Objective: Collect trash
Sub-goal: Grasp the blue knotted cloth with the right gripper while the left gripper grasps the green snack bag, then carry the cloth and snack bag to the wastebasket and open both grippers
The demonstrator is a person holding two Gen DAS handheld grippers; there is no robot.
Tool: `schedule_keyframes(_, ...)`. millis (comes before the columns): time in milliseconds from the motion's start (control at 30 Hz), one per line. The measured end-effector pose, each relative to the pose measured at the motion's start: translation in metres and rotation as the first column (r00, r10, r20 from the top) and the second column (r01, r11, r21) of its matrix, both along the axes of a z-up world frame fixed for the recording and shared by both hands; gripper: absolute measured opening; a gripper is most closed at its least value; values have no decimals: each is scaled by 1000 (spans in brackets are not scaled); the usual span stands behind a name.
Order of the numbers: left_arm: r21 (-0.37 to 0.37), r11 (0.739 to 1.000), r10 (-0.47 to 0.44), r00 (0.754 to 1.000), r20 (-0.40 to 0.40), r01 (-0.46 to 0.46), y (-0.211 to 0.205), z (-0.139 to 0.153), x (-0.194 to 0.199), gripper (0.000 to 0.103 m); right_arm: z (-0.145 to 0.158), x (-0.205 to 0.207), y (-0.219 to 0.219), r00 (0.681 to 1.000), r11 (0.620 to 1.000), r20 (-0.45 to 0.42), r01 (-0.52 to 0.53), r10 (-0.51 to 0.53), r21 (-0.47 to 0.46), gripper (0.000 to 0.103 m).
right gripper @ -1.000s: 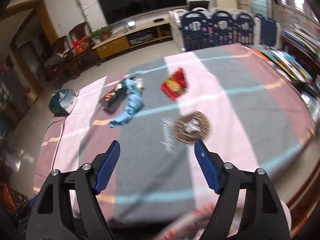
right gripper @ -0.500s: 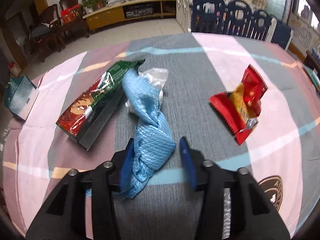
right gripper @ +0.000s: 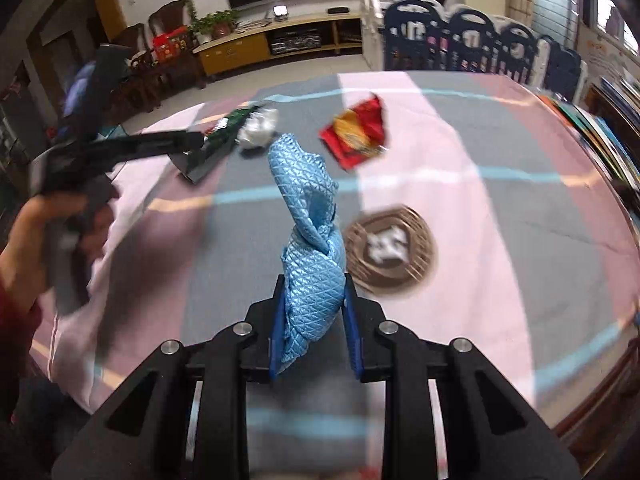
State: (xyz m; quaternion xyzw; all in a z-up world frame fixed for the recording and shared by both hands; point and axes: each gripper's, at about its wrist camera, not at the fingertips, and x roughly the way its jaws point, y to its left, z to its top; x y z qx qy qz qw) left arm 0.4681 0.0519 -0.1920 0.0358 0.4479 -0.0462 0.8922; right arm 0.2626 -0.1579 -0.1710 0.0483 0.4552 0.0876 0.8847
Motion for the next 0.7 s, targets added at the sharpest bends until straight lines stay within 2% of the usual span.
schedule_keyframes(33,7,1000,-9,999,-37,9,-6,-9,11,89,1,-9,-12,1000,1000,-11,22,-22,12,27)
schedule_keyframes(67,15,1000,-9,999,-52,10,-9,-15,15,75,2,-16,-19,999,999,-15,43,-42,19,27)
schedule_keyframes(100,31,999,-9,998,-68,11,-13,-22,19,65,4,-23,-28,998,997,-16,67,-67,25,27)
schedule_keyframes(133,41,999,-9,996,-88,13,-14,-28,20,38,6,-29,-33,996,996,-16,85,-85,30,27)
schedule_keyframes(167,18,1000,-13,997,-81,15,-13,-29,17,25,9,-35,-39,995,995,-14,97,-97,36,27)
schedule_keyframes(233,-18,1000,-2,998,-65,1,-10,-25,5,9,14,-46,-44,994,993,-5,108,-108,38,27)
schedule_keyframes(433,-3,999,54,996,74,-53,-2,20,-77,6,22,-70,-50,993,990,4,119,-120,69,27)
schedule_keyframes(567,12,992,120,979,166,-124,0,57,-159,6,28,-93,-48,993,988,0,118,-118,102,27)
schedule_keyframes(700,6,988,150,965,213,-155,-7,89,-229,6,40,-118,-46,994,989,14,105,-107,108,27)
